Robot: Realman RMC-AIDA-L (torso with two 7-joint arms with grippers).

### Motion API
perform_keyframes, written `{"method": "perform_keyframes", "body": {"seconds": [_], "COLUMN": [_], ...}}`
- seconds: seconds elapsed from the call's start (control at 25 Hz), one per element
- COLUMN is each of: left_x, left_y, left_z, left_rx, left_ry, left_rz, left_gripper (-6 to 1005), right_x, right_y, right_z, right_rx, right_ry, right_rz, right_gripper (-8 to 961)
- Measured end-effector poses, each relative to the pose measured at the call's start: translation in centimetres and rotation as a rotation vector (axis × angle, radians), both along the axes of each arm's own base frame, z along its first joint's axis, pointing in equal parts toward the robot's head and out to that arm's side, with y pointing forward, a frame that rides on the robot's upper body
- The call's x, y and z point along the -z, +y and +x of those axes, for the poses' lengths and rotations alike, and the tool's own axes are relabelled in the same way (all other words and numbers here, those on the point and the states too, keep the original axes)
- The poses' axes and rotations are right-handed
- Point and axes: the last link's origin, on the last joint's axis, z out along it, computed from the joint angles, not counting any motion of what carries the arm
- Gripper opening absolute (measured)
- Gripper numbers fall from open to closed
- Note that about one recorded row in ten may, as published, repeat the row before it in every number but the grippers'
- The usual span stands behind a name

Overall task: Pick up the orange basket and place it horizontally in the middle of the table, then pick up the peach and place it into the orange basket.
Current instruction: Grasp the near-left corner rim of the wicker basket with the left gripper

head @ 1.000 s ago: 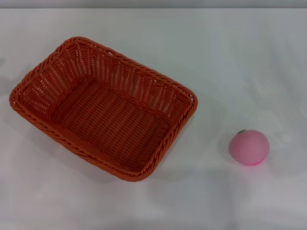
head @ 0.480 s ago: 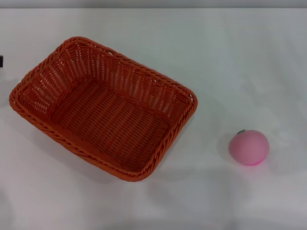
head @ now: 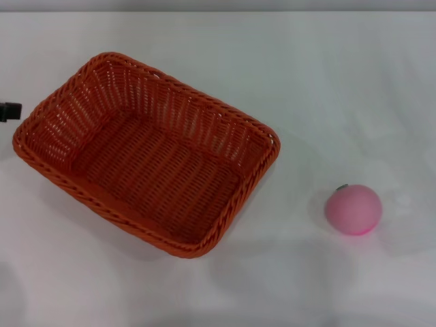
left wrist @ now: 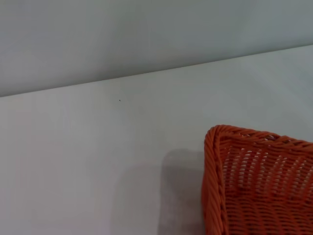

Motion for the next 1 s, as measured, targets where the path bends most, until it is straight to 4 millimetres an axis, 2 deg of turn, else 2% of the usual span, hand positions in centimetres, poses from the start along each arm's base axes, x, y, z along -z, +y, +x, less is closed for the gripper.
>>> {"method": "perform_keyframes", "body": {"seconds": [0.36,0.64,1.0], "left_x": [2.2,4.6,6.4], "left_y": [1.4,2.6,3.3], "left_z": [-0.9,-0.2,0.1], "left_rx": [0.003,0.02,0.017], "left_ry": [0.008,-0.006,-0.002], "left_rz": [0.026,-0.004,-0.022], "left_gripper": [877,877,876], "right_x": [0.3,0.5,0.8], "right_y": [0.0,0.3,0.5], "right_z": [0.0,0.1,0.1], "right_rx": [0.003,0.012,0.023], "right_ry": [-0.006,-0.008,0.007], "right_rz": [-0.009,-0.028,-0.037], "right_gripper": [838,838,838]}}
